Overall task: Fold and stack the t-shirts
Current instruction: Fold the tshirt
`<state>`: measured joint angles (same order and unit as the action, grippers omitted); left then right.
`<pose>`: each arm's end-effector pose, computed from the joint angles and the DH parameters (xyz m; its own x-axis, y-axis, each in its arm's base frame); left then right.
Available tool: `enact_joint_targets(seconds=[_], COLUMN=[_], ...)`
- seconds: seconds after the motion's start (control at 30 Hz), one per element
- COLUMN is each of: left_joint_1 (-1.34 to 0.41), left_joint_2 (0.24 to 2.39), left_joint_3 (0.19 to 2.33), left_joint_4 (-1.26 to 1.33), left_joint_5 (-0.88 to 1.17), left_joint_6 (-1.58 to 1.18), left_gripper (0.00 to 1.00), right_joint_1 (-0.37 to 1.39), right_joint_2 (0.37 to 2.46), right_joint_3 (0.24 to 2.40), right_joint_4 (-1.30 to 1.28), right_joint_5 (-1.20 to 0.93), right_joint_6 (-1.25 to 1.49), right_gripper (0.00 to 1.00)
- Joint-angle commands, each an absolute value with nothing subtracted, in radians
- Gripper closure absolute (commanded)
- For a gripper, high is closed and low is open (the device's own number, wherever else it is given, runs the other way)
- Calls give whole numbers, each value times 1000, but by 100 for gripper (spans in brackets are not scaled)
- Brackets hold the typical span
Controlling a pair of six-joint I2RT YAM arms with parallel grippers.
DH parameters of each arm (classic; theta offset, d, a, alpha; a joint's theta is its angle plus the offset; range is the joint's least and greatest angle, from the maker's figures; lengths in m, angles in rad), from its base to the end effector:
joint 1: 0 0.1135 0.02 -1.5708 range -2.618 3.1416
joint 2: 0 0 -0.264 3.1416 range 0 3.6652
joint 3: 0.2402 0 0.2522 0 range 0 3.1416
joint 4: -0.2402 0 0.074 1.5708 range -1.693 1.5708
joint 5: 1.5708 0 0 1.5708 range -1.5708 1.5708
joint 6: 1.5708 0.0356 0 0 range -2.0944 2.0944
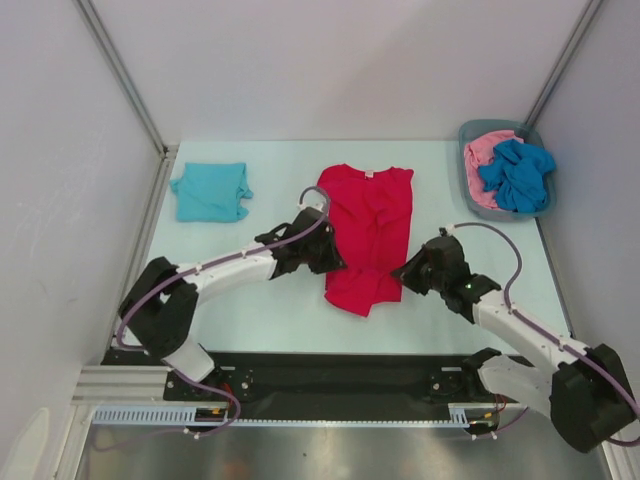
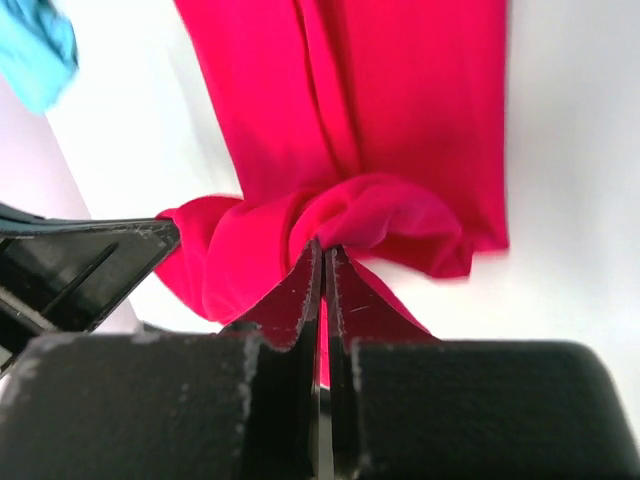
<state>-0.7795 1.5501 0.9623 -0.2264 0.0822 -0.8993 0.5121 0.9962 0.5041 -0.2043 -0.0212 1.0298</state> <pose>0.2304 -0.2318 0.2119 -0.9016 -0.2059 -0.3803 0.0559 0.8165 -0.5746 0.1782 0.1010 0.2019 -0.7201 0.5784 -0.3834 0.2197 0.7141 0.6646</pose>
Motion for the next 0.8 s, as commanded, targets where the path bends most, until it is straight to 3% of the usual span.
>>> enact_joint_targets(seconds=[0.0,0.23,0.73,0.77], left_joint_1=[-743,-675,-571,-568], left_joint_2=[1635,1767,1985,1997], left_joint_3=[1097,1259,1364,1383], left_joint_4=[-229,-256,-198,-196], left_joint_5=[90,103,117,117], left_joint_6=[-830,-781,-766,-758], left_gripper=[100,99,99,100], right_joint_1=[450,374,318,314], right_joint_2=[1067,1212,1564,1586], right_joint_3=[590,672,822,836], right_joint_4=[-106,-40,132,140], right_joint_5=[-77,-123,-186,-196], right_joint_6=[957,917,836,827], right_gripper=[100,100,100,97])
